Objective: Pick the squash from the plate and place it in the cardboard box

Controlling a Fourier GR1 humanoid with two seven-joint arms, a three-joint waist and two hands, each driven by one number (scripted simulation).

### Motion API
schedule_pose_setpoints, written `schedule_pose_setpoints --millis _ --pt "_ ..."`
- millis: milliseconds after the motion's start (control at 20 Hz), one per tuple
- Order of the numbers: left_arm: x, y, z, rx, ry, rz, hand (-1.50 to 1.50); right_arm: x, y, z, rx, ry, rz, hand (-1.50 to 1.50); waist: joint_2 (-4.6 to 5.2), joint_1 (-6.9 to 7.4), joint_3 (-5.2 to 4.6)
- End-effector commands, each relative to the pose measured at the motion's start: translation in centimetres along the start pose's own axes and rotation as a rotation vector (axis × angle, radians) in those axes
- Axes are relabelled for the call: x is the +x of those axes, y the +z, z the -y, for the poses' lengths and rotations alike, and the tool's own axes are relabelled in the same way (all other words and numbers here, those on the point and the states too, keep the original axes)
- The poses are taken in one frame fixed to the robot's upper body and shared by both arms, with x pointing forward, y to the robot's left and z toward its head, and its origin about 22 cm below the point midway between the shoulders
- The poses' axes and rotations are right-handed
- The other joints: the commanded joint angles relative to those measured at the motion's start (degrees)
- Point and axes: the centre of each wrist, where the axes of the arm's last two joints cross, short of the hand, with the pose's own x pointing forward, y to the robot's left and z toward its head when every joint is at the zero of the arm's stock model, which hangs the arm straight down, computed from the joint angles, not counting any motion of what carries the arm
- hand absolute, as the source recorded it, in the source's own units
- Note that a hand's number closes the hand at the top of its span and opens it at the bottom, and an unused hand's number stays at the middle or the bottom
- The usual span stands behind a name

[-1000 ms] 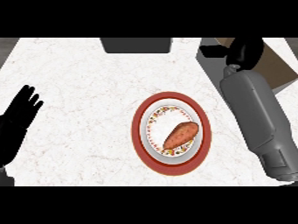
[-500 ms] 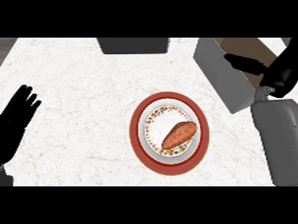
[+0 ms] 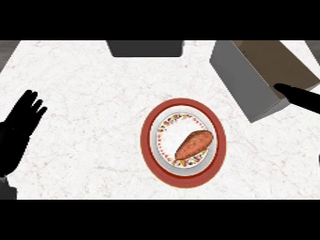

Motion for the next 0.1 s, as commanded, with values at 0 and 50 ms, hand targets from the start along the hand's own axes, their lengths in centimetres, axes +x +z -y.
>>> schedule_pose_setpoints --millis 0,50 --pt "-0.2 -0.9 0.6 -0.001 -0.016 0.007 0.00 -1.2 0.9 2.4 0.002 0.000 0.020 -1.50 0.09 0.16 -0.01" --pt "-0.6 0.2 0.4 -0.020 0.005 -0.003 0.00 -1.2 1.9 3.6 0.007 0.022 0.020 -1.50 0.04 0.11 -0.01"
